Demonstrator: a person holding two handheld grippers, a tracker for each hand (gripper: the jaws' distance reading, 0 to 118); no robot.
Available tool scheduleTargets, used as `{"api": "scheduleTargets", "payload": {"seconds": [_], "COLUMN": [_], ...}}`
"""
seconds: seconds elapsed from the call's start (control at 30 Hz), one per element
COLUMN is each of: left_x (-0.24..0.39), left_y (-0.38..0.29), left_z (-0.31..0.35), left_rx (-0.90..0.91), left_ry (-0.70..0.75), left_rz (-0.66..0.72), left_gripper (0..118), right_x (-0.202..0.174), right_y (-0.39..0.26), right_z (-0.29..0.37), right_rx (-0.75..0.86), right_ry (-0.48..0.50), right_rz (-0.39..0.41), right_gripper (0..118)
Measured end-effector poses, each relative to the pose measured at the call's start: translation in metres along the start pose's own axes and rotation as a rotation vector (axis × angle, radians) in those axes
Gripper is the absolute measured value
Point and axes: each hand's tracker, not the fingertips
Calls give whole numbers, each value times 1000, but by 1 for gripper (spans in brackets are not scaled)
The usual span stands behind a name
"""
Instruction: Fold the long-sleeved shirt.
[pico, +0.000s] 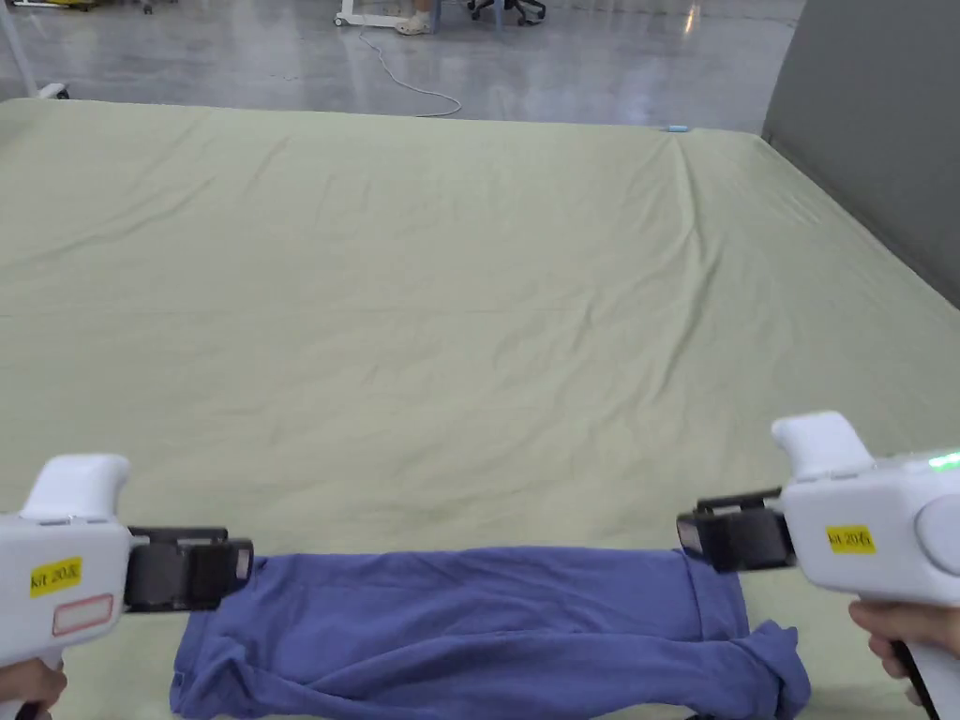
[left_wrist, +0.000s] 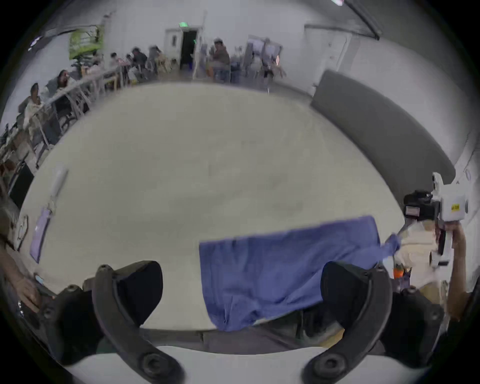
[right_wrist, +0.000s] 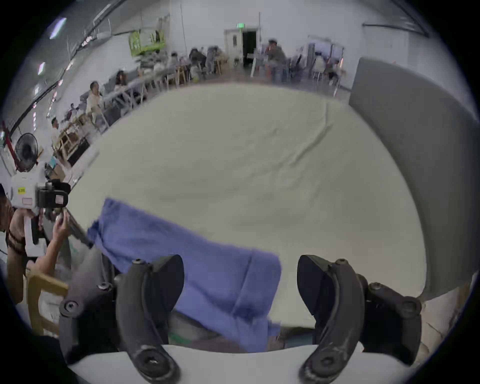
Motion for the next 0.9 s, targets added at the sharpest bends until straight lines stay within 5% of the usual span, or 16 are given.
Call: {"api": "scheduleTargets", "payload": {"seconds": [0.03,0.07,0.17,0.2,0.23,0.47,0.5,0.53,0.57,0.6,0.63,0.9], "left_x": [4,6,13,14,12,0,-9,-20,-32,-44,-56,-132], "left_y": [5,8,12,13,11,19,17,14,11,7,1,-61], "left_z": [3,4,-6,-14,-18,-2,1,2,0,-5,-10,-90], "left_rx": [48,74,127,99,84,102,114,126,126,111,80,-100], "left_ry": [8,16,39,43,26,-67,-106,-173,-247,-312,-351,-461], "left_rz": [12,13,-56,-39,-9,19,79,146,201,254,304,606], "left_gripper": [118,104,71,17,0,0,12,36,82,110,118,118], "right_x": [-5,-11,-22,-25,-28,-28,-29,-30,-32,-30,-31,-42], "right_y": [6,11,19,16,19,30,30,29,28,30,28,17], "right_z": [0,-3,-18,-29,-38,-38,-35,-33,-31,-23,-21,-2], "right_rx": [37,69,99,97,97,102,106,113,119,125,127,117], "right_ry": [-18,-33,-52,-87,-69,-100,-96,-90,-82,-72,-67,16], "right_rz": [7,8,14,-13,1,-4,-6,-8,-11,-17,-21,-41], "right_gripper": [85,56,11,0,0,0,0,0,0,0,0,0]}}
